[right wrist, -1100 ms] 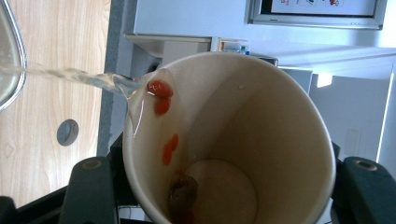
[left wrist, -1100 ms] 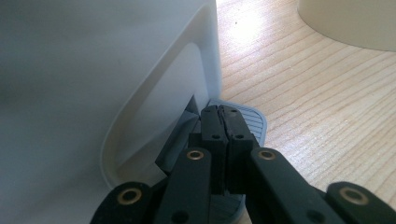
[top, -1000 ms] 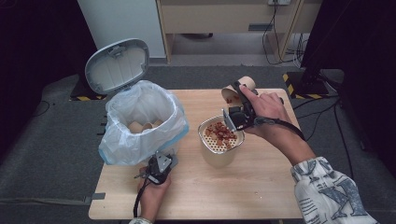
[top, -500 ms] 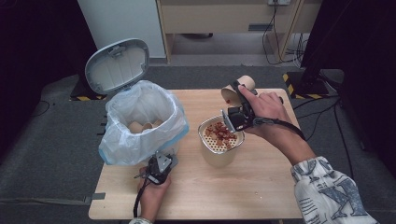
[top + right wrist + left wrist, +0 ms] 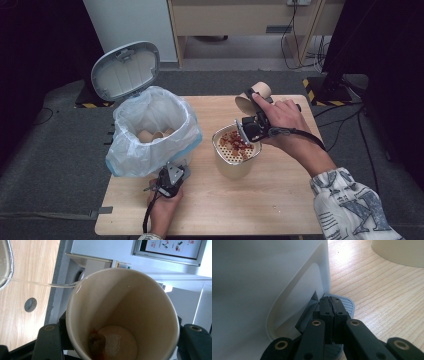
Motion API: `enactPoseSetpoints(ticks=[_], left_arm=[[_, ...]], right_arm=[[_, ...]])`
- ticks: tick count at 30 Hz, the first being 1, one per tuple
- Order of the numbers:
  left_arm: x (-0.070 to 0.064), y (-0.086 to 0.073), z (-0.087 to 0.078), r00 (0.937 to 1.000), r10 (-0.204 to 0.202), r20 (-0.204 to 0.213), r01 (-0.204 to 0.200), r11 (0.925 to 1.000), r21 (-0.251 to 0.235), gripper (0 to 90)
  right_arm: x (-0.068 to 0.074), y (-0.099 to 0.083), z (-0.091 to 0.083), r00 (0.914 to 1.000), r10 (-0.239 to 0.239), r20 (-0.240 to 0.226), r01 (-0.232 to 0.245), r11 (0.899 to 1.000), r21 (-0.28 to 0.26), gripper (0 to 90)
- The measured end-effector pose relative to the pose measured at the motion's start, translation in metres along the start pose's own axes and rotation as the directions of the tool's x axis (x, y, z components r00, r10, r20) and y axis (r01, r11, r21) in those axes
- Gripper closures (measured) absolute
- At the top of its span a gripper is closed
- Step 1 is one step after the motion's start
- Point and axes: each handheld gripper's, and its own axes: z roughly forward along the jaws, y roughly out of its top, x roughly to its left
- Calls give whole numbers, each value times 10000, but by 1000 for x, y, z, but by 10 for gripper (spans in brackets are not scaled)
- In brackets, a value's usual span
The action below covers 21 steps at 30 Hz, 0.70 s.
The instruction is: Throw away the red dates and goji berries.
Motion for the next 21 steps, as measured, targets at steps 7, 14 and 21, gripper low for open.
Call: enactPoseSetpoints(ticks=[7, 14, 21], left_arm=[[0, 0, 0, 10000, 6, -5, -6, 10000, -1, 880], [0, 0, 0, 10000, 12, -5, -12, 10000, -3, 881], [0, 0, 0, 10000, 20, -10, -20, 10000, 19, 880]], right_arm=[[0, -1, -1, 9997, -237, 87, 237, 9997, 29, 347], [0, 3, -3, 9974, -689, 203, 688, 9976, 54, 347], [2, 5, -1, 9962, -842, 245, 841, 9965, 28, 348]])
